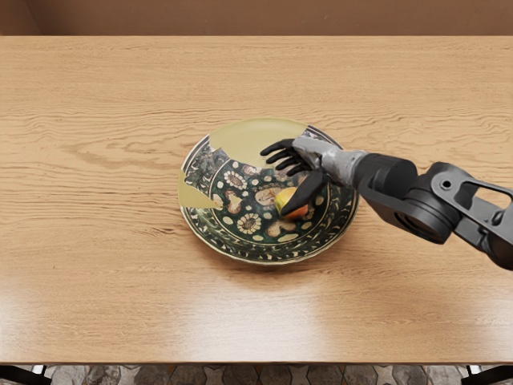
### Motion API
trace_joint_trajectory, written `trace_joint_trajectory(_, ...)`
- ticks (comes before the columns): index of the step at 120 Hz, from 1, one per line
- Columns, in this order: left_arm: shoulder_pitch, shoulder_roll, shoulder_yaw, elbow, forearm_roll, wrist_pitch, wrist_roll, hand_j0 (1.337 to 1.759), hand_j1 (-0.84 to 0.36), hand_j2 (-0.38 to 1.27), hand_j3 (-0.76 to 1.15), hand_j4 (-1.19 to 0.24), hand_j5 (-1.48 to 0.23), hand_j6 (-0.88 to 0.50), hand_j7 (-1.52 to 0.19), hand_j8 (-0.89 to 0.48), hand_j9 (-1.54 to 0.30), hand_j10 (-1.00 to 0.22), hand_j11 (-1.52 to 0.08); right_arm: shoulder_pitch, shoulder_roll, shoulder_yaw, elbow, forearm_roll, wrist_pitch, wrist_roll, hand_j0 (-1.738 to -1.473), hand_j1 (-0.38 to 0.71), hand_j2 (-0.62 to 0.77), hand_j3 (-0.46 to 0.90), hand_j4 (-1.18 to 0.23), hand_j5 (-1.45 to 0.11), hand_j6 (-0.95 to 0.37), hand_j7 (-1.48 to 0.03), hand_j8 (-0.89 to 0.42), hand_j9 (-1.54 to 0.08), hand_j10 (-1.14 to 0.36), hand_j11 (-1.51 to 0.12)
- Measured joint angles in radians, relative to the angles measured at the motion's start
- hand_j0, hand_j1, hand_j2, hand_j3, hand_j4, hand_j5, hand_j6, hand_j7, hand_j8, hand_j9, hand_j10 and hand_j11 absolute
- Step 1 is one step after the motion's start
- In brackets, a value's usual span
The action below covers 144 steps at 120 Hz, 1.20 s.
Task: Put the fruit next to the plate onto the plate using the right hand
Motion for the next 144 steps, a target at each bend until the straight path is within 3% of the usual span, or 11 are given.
trace_joint_trajectory(52,0.0,0.0,0.0,0.0,0.0,0.0,0.0,1.658,0.06,0.05,0.0,-0.24,-0.32,-0.24,-0.32,-0.24,-0.32,-0.24,-0.32,0.029,-0.011,0.103,0.0,0.045,0.056,0.0,-1.658,-0.23,-0.02,0.0,-0.1,-0.13,-0.1,-0.13,-0.1,-0.13,-0.1,-0.13)
trace_joint_trajectory(87,0.0,0.0,0.0,0.0,0.0,0.0,0.0,1.658,0.06,0.05,0.0,-0.24,-0.32,-0.24,-0.32,-0.24,-0.32,-0.24,-0.32,0.029,-0.178,0.219,-0.008,0.253,0.302,0.009,-1.658,-0.28,-0.01,0.0,-0.06,-0.08,-0.06,-0.08,-0.06,-0.08,-0.06,-0.08)
trace_joint_trajectory(120,0.013,0.0,0.0,-0.005,0.0,0.0,0.0,1.658,0.06,0.05,0.0,-0.24,-0.32,-0.24,-0.32,-0.24,-0.32,-0.24,-0.32,0.026,-0.345,0.294,-0.112,0.464,0.606,0.012,-1.658,-0.29,-0.01,0.0,-0.05,-0.06,-0.05,-0.06,-0.05,-0.06,-0.05,-0.06)
trace_joint_trajectory(144,0.028,0.0,0.001,-0.004,0.0,0.0,0.0,1.658,0.06,0.05,0.0,-0.24,-0.32,-0.24,-0.32,-0.24,-0.32,-0.24,-0.32,0.026,-0.43,0.302,-0.225,0.566,0.677,0.012,-1.658,-0.29,-0.01,0.0,-0.05,-0.06,-0.05,-0.06,-0.05,-0.06,-0.05,-0.06)
